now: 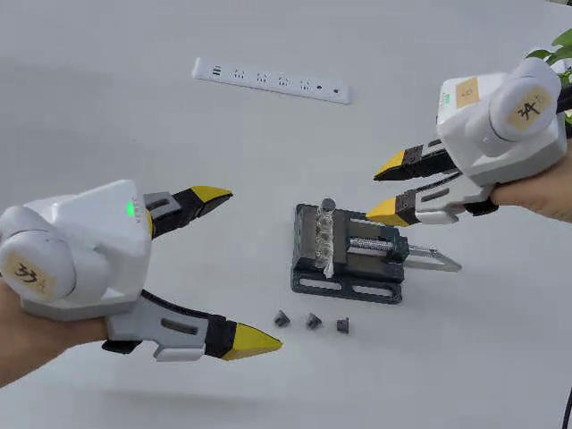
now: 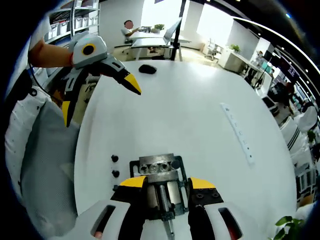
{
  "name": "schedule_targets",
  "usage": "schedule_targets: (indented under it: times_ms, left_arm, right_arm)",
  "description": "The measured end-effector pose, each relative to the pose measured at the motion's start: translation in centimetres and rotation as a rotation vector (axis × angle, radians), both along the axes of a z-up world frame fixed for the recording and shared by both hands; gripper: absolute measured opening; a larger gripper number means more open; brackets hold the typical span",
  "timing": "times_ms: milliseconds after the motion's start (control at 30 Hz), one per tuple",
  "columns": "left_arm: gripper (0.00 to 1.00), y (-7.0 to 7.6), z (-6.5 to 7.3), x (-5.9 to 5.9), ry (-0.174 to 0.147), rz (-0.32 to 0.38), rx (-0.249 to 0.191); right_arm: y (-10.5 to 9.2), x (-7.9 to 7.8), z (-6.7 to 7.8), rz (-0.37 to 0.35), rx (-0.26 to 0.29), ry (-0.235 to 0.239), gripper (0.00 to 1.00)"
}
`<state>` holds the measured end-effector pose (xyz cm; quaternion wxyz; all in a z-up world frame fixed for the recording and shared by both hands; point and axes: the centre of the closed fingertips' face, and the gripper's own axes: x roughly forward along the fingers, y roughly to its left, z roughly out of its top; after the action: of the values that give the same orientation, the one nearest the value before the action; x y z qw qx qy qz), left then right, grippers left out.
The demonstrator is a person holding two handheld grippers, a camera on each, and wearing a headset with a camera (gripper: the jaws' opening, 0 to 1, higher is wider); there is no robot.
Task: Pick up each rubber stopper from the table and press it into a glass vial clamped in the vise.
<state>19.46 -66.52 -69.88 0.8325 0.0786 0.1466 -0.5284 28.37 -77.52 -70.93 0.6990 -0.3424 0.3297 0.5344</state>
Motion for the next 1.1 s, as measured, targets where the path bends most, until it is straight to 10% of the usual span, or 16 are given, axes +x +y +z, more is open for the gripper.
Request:
schedule_targets:
  times_ms: [233,1100]
  left_arm:
    - [0.99,-0.4,0.1,-0.6,0.001,-0.017,0.021]
    - [0.99,-1.0,0.5,-1.7,0.002,-0.052,0.063]
  right_arm:
    - [-1.1,-1.7,-0.1,-0.075,0.108,0.005,0.36]
    - [-4.2,-9.1,-4.3,-0.267,0.218,0.055,0.54]
